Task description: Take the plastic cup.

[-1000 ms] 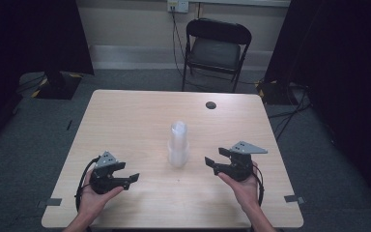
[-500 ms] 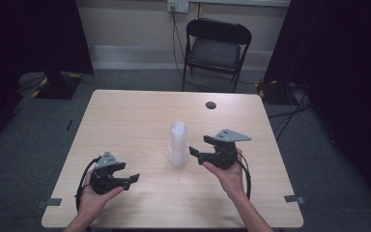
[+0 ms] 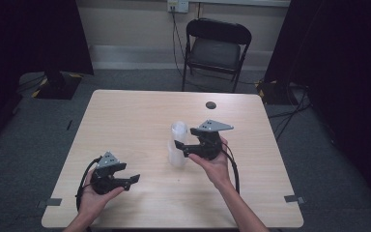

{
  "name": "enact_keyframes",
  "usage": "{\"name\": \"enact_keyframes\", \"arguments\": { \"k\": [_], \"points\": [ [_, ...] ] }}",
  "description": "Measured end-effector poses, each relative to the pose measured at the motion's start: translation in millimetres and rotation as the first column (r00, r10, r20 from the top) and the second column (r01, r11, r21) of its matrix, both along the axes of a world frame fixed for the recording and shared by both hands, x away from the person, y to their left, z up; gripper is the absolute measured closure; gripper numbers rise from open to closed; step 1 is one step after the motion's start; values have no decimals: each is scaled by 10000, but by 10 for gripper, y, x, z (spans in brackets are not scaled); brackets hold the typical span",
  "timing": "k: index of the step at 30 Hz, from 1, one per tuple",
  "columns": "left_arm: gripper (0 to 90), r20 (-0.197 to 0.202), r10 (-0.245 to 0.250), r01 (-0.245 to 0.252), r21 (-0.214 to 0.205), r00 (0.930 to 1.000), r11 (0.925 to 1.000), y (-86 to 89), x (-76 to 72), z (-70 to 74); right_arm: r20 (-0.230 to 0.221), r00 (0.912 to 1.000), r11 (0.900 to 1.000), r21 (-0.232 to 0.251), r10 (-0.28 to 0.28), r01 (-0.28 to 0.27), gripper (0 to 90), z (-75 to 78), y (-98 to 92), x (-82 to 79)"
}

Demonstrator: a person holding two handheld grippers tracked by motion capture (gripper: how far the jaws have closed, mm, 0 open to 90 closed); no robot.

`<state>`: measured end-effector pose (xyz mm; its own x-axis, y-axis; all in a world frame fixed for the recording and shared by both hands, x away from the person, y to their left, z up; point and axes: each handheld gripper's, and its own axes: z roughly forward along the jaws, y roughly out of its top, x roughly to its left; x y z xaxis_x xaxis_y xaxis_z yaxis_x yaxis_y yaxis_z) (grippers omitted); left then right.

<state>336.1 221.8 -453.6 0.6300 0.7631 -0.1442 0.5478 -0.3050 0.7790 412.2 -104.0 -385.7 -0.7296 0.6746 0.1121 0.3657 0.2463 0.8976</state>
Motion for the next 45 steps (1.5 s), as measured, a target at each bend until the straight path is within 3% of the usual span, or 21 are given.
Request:
{"name": "enact_keyframes", "arguments": {
  "k": [9, 13, 21, 26, 33, 45],
  "points": [
    [257, 1, -63, 63, -209, 10000, 9998, 26, 2, 5, 9, 9999, 9999, -9, 113, -113, 225, -33, 127, 129],
    [256, 86, 6, -5, -98, 10000, 10000, 19, -4, 9, -27, 10000, 9999, -107, 81, -81, 224, -89, 187, 186],
    [250, 55, 102, -100, -209, 9999, 9997, 46, 6, 9, -132, 9999, 9996, -260, 75, -79, 228, -175, 254, 211],
    [245, 48, 99, -98, -193, 9999, 9998, 43, 9, 9, -152, 9999, 9999, -117, 29, -31, 235, -216, 265, 225],
    [234, -20, 181, -181, -236, 9998, 9996, 48, 13, 5, -185, 9998, 9991, -434, -36, 28, 236, -276, 286, 229],
    [253, -75, 147, -148, -167, 9999, 9998, 50, 10, 7, -265, 9996, 9983, -575, -115, 100, 250, -319, 327, 263]
  ]
}}
